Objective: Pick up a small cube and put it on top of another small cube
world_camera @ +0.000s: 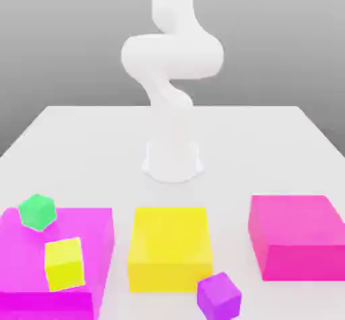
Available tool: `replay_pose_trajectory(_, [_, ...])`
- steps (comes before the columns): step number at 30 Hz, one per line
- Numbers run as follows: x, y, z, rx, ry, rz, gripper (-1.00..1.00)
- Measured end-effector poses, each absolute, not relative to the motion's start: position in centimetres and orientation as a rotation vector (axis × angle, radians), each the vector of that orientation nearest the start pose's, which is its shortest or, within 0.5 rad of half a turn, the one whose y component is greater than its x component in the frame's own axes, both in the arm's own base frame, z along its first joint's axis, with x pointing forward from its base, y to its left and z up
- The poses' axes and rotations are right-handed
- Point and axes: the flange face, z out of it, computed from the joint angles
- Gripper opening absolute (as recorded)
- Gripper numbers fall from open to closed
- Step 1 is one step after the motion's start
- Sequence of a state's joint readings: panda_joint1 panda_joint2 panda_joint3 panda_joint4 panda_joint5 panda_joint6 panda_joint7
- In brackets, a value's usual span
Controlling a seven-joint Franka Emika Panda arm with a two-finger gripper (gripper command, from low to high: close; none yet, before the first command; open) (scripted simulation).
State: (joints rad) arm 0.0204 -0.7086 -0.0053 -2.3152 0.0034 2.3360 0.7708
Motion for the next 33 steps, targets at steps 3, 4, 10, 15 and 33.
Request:
replay_pose_trajectory(3, [41.8,1.3,62.5,-2.596,0.954,-0.844,0.00])
replay_pose_trajectory(4, [42.9,1.6,60.8,-2.624,0.939,-0.810,0.00])
replay_pose_trajectory(10, [47.7,3.6,50.1,-2.777,0.842,-0.601,0.00])
replay_pose_trajectory(15, [49.6,5.3,40.6,-2.892,0.750,-0.420,0.00])
replay_pose_trajectory(33, [47.2,8.0,13.9,-3.099,0.515,0.000,-1.00])
